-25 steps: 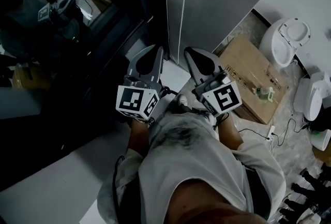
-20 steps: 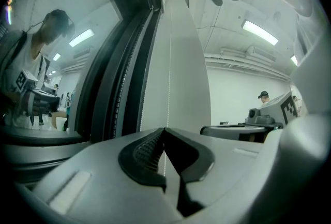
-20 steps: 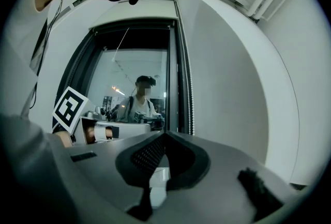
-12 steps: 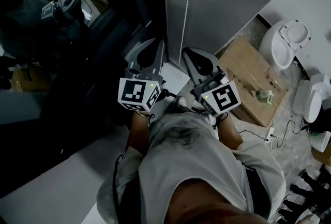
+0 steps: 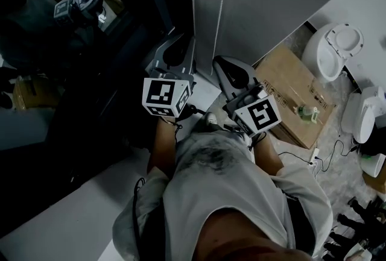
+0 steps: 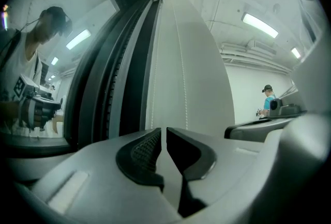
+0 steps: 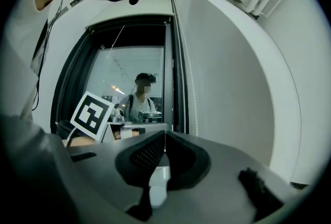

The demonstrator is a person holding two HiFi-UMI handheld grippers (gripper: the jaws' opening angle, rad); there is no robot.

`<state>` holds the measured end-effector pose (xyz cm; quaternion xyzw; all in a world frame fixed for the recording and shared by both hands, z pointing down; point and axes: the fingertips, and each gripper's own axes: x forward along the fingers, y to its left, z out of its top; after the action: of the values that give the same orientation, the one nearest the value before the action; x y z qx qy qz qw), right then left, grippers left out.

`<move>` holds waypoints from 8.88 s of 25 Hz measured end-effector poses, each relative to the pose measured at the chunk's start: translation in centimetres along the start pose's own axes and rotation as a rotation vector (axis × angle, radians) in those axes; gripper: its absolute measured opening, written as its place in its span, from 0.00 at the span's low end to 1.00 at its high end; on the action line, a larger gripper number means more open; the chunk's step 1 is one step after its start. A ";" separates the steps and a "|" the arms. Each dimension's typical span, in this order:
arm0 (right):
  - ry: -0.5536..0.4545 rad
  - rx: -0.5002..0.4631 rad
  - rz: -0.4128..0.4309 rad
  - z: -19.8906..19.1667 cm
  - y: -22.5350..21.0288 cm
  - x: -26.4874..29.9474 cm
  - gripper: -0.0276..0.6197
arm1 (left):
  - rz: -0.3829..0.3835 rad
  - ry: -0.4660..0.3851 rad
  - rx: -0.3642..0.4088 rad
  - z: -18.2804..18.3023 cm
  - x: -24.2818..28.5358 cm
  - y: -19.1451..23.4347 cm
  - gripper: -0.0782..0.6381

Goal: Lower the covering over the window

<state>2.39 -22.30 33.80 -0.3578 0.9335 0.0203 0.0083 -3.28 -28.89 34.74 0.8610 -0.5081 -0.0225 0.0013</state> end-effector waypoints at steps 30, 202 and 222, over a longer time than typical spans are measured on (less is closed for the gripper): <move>0.028 0.001 -0.011 -0.9 -1.8 0.0 0.07 | 0.044 0.009 0.024 -0.6 6.1 2.3 0.20; 0.242 -0.014 0.199 -8.6 13.1 -2.6 0.08 | -0.171 0.033 -0.090 1.3 -12.5 -4.9 0.13; -0.262 -0.046 0.234 13.7 8.7 -0.8 0.21 | -0.190 0.023 -0.077 1.3 -12.1 -6.6 0.13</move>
<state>-2.78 -14.73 20.39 -0.2410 0.9591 0.0891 0.1191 -3.38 -15.04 33.70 0.9048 -0.4229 -0.0322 0.0380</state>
